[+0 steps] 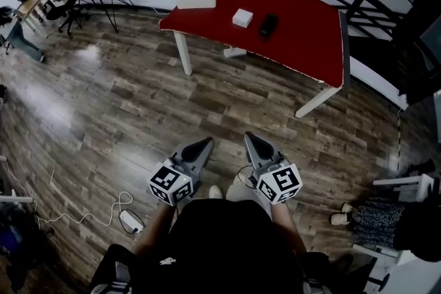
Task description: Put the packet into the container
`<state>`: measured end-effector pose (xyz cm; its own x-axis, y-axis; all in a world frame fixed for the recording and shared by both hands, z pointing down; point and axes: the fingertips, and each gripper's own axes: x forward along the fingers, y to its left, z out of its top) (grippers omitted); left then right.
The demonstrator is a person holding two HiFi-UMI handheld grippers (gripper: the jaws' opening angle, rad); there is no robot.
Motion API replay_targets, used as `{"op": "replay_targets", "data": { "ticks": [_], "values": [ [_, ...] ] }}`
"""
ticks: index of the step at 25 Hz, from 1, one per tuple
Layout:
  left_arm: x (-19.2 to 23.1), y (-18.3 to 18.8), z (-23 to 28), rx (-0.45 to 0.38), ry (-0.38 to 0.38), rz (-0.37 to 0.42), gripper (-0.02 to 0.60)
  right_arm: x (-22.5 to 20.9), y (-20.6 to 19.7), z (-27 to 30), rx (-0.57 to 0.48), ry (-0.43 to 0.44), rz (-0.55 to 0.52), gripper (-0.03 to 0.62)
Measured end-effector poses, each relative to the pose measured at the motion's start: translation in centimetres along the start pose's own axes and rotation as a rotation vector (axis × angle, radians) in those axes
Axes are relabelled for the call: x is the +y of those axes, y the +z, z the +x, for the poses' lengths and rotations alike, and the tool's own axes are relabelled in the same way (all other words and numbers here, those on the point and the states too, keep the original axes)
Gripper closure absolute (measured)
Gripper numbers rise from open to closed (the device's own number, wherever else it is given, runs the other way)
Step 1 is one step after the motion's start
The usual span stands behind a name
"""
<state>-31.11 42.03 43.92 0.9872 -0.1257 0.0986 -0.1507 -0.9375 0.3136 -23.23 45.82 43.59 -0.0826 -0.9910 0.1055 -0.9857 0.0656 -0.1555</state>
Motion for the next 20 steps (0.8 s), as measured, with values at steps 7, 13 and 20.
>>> {"op": "replay_targets", "data": {
  "ticks": [7,13,20],
  "values": [
    [2.8,0.2,1.5,-0.014,0.008,0.003,0.574,-1.2,0.3,2.5,0.001,0.005,-0.006,0.572],
    [4.3,0.8,4.9,0.001,0.008,0.000,0.574,-4.6,1.0,4.5,-0.005,0.005,-0.003,0.572],
    [6.4,1.5,10.6,0.007,-0.004,-0.015,0.574,-10.1,2.1,7.8,-0.017,0.017,-0.016,0.572]
  ]
}}
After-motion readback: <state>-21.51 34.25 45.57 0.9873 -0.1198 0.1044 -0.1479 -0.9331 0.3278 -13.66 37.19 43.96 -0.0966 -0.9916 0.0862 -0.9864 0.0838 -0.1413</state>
